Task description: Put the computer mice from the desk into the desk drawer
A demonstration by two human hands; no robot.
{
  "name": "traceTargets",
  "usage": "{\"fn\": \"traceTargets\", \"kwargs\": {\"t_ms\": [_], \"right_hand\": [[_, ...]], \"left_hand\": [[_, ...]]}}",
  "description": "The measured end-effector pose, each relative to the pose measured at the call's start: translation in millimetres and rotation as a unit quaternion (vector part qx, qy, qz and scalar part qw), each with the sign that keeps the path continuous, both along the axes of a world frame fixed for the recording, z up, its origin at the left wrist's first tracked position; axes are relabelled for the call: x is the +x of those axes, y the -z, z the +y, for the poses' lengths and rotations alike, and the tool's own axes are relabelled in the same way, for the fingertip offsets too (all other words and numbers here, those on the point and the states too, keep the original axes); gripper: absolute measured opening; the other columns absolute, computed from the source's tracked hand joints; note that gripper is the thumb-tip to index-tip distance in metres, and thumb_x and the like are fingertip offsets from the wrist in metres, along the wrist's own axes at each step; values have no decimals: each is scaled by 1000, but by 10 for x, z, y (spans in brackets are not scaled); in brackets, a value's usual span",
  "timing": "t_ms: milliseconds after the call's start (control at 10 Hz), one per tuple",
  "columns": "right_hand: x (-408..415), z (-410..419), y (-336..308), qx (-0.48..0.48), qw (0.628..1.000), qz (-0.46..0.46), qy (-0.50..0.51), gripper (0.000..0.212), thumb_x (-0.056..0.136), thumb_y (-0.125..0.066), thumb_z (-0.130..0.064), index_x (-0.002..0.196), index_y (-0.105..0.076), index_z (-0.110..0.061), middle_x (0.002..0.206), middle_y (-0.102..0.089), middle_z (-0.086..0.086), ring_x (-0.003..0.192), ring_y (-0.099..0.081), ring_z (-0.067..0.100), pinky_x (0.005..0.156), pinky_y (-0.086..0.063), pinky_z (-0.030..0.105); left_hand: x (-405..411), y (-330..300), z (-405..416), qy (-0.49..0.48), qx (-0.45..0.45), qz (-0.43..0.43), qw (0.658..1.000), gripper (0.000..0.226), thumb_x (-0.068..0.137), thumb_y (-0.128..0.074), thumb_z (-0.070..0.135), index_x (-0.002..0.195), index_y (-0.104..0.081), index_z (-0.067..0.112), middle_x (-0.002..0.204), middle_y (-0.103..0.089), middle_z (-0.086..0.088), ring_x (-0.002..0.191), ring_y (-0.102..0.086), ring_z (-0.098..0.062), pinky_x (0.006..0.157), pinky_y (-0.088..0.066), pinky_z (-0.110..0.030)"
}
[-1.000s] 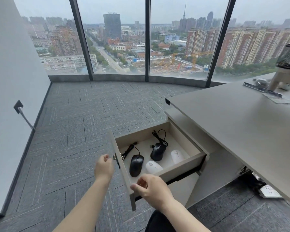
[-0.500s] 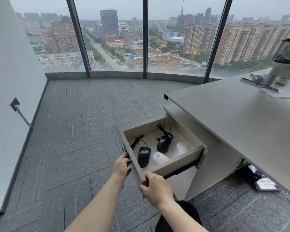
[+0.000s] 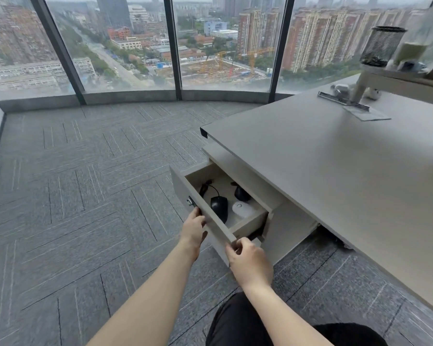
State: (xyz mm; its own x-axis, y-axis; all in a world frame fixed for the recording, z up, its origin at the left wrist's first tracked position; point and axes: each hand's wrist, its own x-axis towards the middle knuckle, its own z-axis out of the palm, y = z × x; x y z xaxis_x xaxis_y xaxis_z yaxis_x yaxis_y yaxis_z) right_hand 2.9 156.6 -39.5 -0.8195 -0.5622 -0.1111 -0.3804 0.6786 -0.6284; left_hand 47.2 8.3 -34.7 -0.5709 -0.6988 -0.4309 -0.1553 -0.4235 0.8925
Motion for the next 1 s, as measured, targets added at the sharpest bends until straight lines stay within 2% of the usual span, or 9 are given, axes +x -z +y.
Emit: {"fn": "traceTargets", "kwargs": {"t_ms": [100,200,300,400,600,700,800,900,1000], "right_hand": [[-196,42,33,-2,998,-14,67,46,89,-47,-62,109,-59,-21,96,-72,-1,80,-66,21,64,-53,33],[-401,84,78,-3,993,-27,112,70,87,-48,-66,136,-45,-15,126,-64,7,109,-63,28,73,-48,36],[-662,79,161,-14,987,-56,148,80,85,-50,-67,143,-36,-13,138,-55,11,119,-59,31,86,-53,44],[-733,75,126,-39,985,-71,155,78,85,-52,-64,143,-35,-15,137,-56,12,116,-60,32,87,-54,47],[-990,81,157,-57,985,-57,154,75,86,-49,-66,141,-39,-17,135,-60,9,115,-63,30,83,-55,43],[-1070,83,203,-44,987,-46,147,69,88,-49,-64,138,-42,-17,133,-63,4,116,-62,27,77,-46,33],[-1082,83,237,-36,988,-47,141,69,88,-47,-64,138,-42,-17,135,-61,2,118,-61,26,74,-41,34],[-1108,100,196,-47,986,-63,144,73,87,-51,-64,141,-41,-17,138,-59,6,122,-58,29,85,-49,39],[-1113,164,126,2,989,-89,116,63,90,-52,-54,138,-46,-13,130,-63,11,115,-61,31,83,-50,38]], "left_hand": [[-266,23,10,21,11,6,1000,49,93,-35,9,137,-49,28,129,-60,3,121,-53,-17,102,-40,-40],[-516,13,51,37,14,18,999,46,92,-38,9,130,-53,31,124,-61,7,120,-53,-16,106,-38,-42],[-809,42,68,44,17,16,999,50,91,-39,6,132,-48,34,125,-53,16,123,-49,-16,105,-37,-42],[-883,79,61,37,29,17,999,62,89,-41,9,147,-34,31,148,-42,10,134,-43,-17,106,-37,-41],[-1158,92,97,33,58,33,997,62,90,-42,8,147,-35,30,139,-46,12,132,-45,-15,113,-34,-43],[-1211,96,111,25,57,29,998,62,91,-39,6,148,-32,28,135,-44,13,134,-42,-16,114,-33,-44],[-1207,147,106,32,40,23,998,63,90,-39,7,149,-33,28,144,-43,11,134,-43,-17,113,-33,-43],[-1178,84,83,49,31,14,998,64,89,-40,7,149,-33,28,146,-43,11,134,-44,-17,112,-35,-42],[-1084,74,126,52,17,2,998,60,90,-39,7,148,-35,23,142,-45,3,132,-45,-22,112,-36,-43]]}}
